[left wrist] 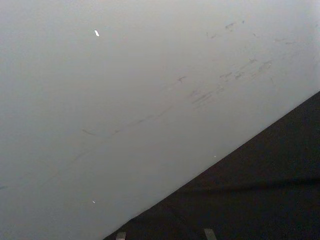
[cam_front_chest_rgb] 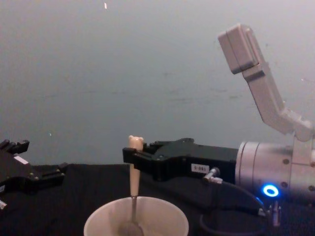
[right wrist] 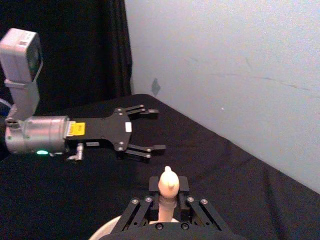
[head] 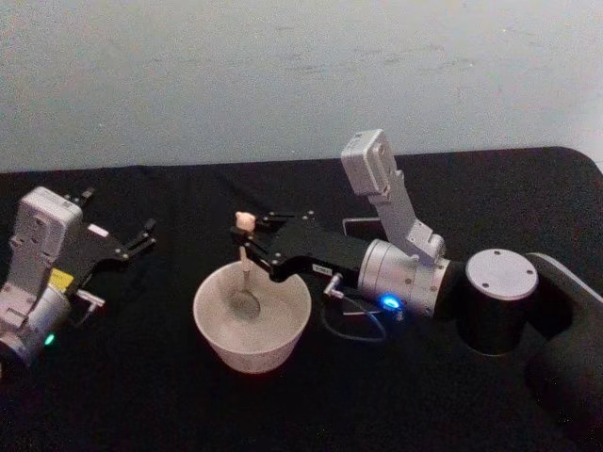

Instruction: Pick up the stirring spoon with one hand, stir inside the cup, then place it back in its original position.

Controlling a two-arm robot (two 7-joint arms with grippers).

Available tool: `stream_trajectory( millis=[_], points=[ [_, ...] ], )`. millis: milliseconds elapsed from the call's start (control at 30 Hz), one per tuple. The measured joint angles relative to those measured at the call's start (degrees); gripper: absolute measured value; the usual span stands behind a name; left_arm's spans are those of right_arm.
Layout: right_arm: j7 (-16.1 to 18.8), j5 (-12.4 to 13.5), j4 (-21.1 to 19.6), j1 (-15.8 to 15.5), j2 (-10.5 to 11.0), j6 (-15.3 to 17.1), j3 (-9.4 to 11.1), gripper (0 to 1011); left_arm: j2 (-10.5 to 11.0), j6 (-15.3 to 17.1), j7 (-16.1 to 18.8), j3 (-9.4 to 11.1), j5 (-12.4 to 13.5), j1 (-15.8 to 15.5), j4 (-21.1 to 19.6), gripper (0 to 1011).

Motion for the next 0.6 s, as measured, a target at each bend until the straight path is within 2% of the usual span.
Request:
stream_trajectory(
  millis=[233, 600],
  points=[
    [0.15, -0.49, 0.19, -0.07, 0.66, -0.61, 1.0, 213, 0.0, 0.0, 0.0, 0.0, 0.0, 0.0, 0.0, 1001],
    [2.06, 0.1, -2.61, -2.47, 3.93, -1.2, 2.63, 213, 0.0, 0.0, 0.0, 0.0, 0.0, 0.0, 0.0, 1001]
  ],
)
